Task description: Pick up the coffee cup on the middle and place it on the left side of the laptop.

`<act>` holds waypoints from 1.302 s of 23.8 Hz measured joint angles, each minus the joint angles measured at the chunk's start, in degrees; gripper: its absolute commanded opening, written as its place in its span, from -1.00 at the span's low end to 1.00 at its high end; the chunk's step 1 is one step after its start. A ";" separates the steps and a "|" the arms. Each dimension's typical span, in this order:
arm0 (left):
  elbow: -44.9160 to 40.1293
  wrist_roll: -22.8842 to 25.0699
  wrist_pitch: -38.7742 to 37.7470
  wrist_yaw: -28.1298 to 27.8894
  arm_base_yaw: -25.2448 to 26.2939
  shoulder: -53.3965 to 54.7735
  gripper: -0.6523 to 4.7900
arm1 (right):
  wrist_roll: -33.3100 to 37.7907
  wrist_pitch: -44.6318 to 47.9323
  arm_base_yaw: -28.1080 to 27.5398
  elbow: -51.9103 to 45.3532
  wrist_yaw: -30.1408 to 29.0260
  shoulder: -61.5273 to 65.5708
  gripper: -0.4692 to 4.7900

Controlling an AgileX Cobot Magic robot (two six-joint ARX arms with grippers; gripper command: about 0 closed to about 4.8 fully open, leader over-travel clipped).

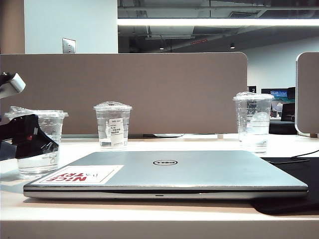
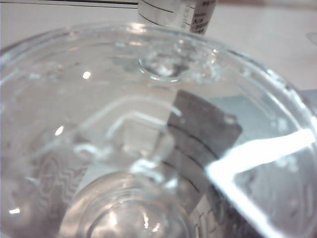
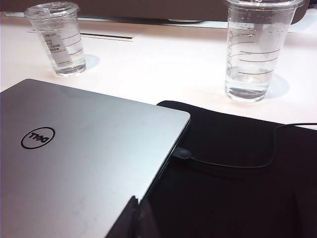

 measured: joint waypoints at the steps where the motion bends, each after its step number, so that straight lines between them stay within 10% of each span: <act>1: 0.00 0.00 0.02 0.09 0.00 0.00 0.71 | 0.00 0.00 0.00 0.00 0.00 0.00 -0.84; 28: -11.34 -3.72 11.72 6.56 0.00 -2.67 1.00 | 0.00 -0.02 0.02 0.00 0.00 0.00 -0.84; 31: -11.34 -5.49 11.74 6.93 0.00 -4.39 0.38 | 0.00 0.00 0.02 0.00 -0.02 0.00 -0.84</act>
